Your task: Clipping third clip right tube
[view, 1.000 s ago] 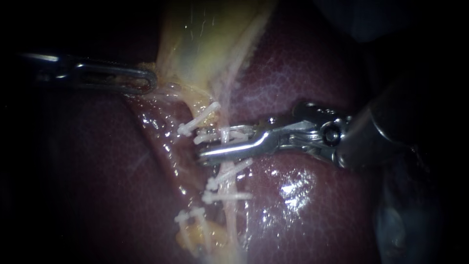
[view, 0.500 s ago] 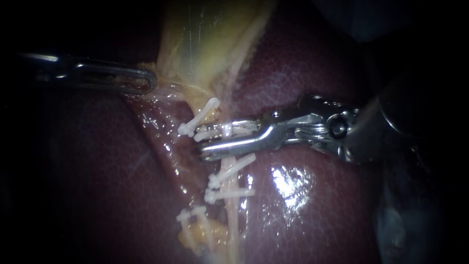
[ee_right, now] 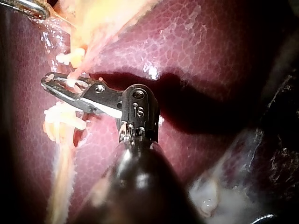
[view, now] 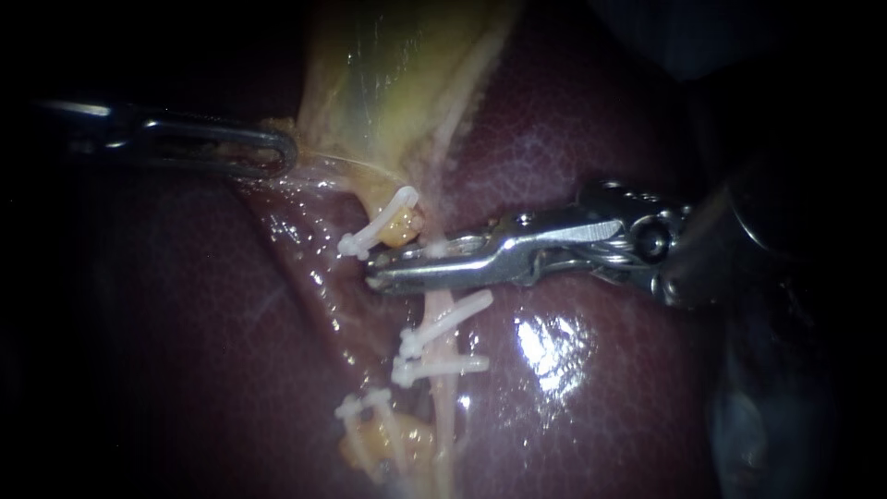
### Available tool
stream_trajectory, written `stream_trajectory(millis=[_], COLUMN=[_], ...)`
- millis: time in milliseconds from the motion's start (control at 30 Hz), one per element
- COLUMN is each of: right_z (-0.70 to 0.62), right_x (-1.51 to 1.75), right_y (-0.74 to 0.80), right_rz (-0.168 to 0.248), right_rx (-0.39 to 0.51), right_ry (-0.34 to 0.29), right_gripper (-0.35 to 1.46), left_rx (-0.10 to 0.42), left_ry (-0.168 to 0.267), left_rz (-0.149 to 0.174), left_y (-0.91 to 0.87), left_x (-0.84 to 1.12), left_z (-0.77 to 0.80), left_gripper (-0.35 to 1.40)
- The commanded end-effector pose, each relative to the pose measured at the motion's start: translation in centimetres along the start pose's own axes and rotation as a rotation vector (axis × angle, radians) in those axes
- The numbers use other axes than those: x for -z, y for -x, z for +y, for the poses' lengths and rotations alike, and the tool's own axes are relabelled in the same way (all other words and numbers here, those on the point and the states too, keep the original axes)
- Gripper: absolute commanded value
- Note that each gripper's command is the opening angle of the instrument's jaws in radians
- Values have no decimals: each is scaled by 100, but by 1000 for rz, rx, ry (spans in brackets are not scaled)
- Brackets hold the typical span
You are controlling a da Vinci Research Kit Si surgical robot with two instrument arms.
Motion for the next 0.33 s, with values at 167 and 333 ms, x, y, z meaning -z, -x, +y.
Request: stream_trajectory(millis=[167,333], right_z=[0,1], right_x=[0,0], right_y=[-1,-1], right_rz=[1,1], right_rx=[1,1], right_ry=[1,2], right_gripper=[-35,-35], left_rx=[0,0], left_ry=[0,0], left_rz=[0,0], left_y=[0,0], left_x=[0,0], left_z=[0,0], left_gripper=[-35,-35])
